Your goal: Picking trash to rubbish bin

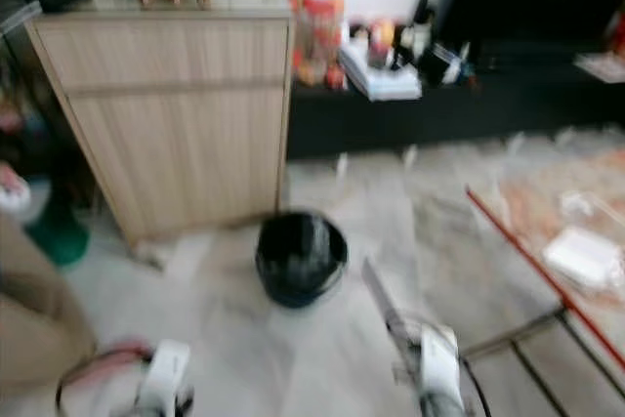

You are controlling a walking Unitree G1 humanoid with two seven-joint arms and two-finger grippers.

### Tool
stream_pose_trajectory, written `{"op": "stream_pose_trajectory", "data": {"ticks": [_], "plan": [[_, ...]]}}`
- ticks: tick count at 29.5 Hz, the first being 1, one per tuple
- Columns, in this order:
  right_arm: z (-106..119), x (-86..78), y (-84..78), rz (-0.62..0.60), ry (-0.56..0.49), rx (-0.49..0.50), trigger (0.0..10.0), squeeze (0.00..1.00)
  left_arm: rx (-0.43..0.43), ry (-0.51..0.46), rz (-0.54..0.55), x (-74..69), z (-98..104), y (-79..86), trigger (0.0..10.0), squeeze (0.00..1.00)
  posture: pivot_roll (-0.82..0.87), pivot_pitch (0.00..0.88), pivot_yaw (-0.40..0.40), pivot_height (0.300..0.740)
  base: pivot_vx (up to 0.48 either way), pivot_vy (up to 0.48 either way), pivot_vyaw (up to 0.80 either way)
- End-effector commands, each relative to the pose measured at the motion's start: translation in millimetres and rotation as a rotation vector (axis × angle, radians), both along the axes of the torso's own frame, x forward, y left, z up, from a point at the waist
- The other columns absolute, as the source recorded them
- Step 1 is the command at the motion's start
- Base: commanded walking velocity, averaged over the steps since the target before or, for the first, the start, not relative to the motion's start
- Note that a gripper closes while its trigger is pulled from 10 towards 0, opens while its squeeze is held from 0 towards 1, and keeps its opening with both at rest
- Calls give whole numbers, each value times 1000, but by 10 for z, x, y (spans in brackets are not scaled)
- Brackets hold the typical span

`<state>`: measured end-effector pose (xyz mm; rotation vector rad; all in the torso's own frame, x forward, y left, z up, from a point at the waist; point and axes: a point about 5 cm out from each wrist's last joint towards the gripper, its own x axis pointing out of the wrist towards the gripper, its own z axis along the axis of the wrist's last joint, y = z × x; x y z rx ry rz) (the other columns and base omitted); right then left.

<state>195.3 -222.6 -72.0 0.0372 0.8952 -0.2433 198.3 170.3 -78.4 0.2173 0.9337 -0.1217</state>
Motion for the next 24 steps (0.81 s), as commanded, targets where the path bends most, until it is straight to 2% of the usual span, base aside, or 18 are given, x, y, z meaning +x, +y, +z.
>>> {"op": "stream_pose_trajectory", "data": {"ticks": [1, 24], "plan": [[-39, -139, -135, -31, 39, -26, 10000, 0, -31, 2, -16, -1, -9, -132, 10000, 0, 3, 28, -125, 740, 334, 0, 0], [-49, -154, -124, -18, 44, -29, 10000, 0, -29, 2, -23, -13, -15, -136, 10000, 0, 2, 14, -119, 740, 332, 0, 0]]}}
